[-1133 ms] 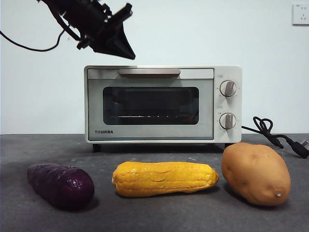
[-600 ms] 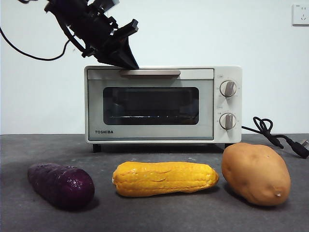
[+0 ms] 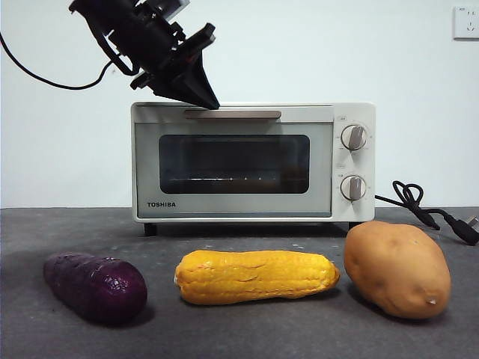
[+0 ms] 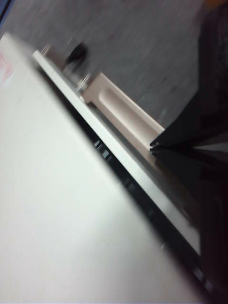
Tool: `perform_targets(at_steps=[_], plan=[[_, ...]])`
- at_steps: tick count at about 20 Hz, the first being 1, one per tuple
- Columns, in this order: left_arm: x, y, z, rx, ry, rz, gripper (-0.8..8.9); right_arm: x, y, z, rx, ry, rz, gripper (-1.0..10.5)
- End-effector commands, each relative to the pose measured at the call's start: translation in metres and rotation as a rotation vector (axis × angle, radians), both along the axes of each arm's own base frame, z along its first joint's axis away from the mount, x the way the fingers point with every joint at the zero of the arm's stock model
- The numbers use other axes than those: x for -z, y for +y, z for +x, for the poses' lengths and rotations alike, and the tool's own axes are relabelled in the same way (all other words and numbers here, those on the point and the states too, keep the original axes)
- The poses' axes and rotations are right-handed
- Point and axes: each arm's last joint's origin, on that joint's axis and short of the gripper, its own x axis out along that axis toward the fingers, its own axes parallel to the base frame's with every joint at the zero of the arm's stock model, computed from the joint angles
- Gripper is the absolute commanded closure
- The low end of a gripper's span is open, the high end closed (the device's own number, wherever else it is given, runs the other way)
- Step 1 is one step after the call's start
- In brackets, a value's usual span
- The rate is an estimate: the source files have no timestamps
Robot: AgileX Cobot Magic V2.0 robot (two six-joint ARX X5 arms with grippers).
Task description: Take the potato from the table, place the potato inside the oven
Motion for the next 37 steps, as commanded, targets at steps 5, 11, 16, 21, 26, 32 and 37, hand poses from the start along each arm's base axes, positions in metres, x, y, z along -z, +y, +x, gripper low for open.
perform_targets(at_steps=[5,11,16,21,26,32,37], plan=[[0.035,-0.02,-0.021,0.084,0.219,0.116,8.21,-0.001,0.0,0.0,0.001,-0.002,0.004,2.6],[0.043,-0.036,-0.046,0.146,0.364,0.196,8.21,-0.001,0.0,0.0,0.001,-0.001,0.004,2.6],[0.046,-0.044,-0.058,0.178,0.414,0.23,8.21,0.0,0.0,0.0,0.004,0.001,0.002,2.6],[0.034,-0.042,-0.061,0.173,0.371,0.208,8.21,0.001,0.0,0.002,0.007,0.016,0.004,2.6],[-0.03,-0.009,-0.082,0.065,0.179,0.141,8.21,0.011,0.01,0.018,-0.017,0.101,-0.058,2.6],[-0.114,0.052,-0.154,-0.008,-0.068,-0.006,8.21,0.038,0.037,0.05,-0.076,0.267,-0.251,2.6],[-0.143,0.083,-0.208,-0.067,-0.193,-0.04,8.21,0.072,0.061,0.074,-0.1,0.356,-0.364,2.6]])
